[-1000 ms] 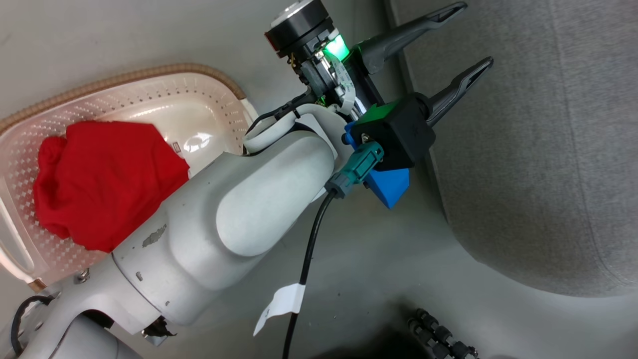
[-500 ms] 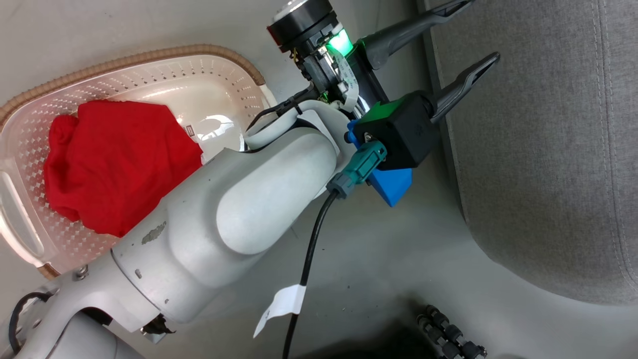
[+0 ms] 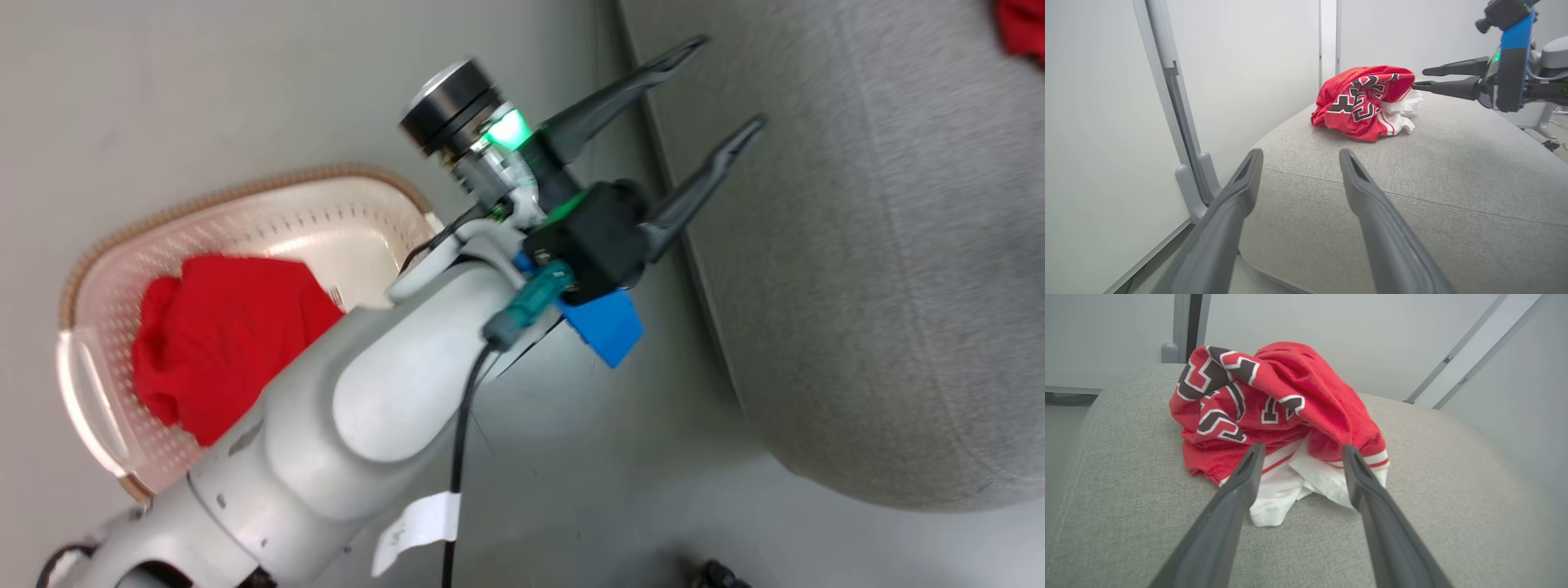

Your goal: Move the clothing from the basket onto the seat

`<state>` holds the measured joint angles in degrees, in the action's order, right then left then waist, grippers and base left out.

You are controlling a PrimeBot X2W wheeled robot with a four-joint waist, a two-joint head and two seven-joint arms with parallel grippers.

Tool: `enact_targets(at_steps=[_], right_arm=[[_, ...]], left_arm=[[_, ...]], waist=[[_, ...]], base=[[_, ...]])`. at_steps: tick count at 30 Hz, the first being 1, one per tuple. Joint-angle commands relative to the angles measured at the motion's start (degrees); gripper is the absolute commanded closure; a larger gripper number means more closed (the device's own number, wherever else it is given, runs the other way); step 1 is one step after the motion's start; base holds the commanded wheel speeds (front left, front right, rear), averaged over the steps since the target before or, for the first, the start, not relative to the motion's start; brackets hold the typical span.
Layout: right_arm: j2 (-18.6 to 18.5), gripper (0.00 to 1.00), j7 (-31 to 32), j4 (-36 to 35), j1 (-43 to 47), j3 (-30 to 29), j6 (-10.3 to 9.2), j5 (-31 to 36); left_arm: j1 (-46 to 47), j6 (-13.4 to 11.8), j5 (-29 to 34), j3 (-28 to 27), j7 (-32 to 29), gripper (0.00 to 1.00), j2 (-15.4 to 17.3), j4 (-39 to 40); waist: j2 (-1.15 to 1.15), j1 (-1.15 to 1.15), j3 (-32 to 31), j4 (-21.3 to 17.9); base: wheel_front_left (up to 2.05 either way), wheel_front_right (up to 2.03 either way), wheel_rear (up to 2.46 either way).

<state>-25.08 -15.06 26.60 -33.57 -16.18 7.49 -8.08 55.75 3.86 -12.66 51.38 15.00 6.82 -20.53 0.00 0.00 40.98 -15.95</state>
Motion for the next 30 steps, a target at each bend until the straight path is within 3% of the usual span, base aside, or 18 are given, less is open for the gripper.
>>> enact_targets(at_steps=[1,8,18,30], right_arm=[[0.32,0.0,-0.19,-1.05,1.35,-0.08,0.01,0.3],[1.96,0.0,-0.18,-9.7,7.92,3.75,0.01,1.56],[4.27,0.0,-0.18,-17.36,13.7,12.05,0.01,1.52],[10.41,0.0,-0.18,-21.59,20.87,16.59,0.01,2.51]], left_arm=[[-1.39,-0.51,-0.33,-0.77,0.25,0.0,0.29,0.44],[-11.64,-3.05,-2.25,-10.43,0.21,0.0,1.42,4.02],[-24.56,-5.95,-0.34,-25.58,0.2,0.0,1.28,6.84],[-39.82,-3.61,1.98,-40.73,0.22,0.0,-0.5,9.53]], waist=[[0.0,0.0,-4.87,0.06],[0.0,0.0,-15.55,2.25],[0.0,0.0,-26.29,9.79],[0.0,0.0,-34.25,16.11]], base=[[0.0,0.0,0.0],[0.0,0.0,0.0],[0.0,0.0,0.0],[0.0,0.0,0.0]])
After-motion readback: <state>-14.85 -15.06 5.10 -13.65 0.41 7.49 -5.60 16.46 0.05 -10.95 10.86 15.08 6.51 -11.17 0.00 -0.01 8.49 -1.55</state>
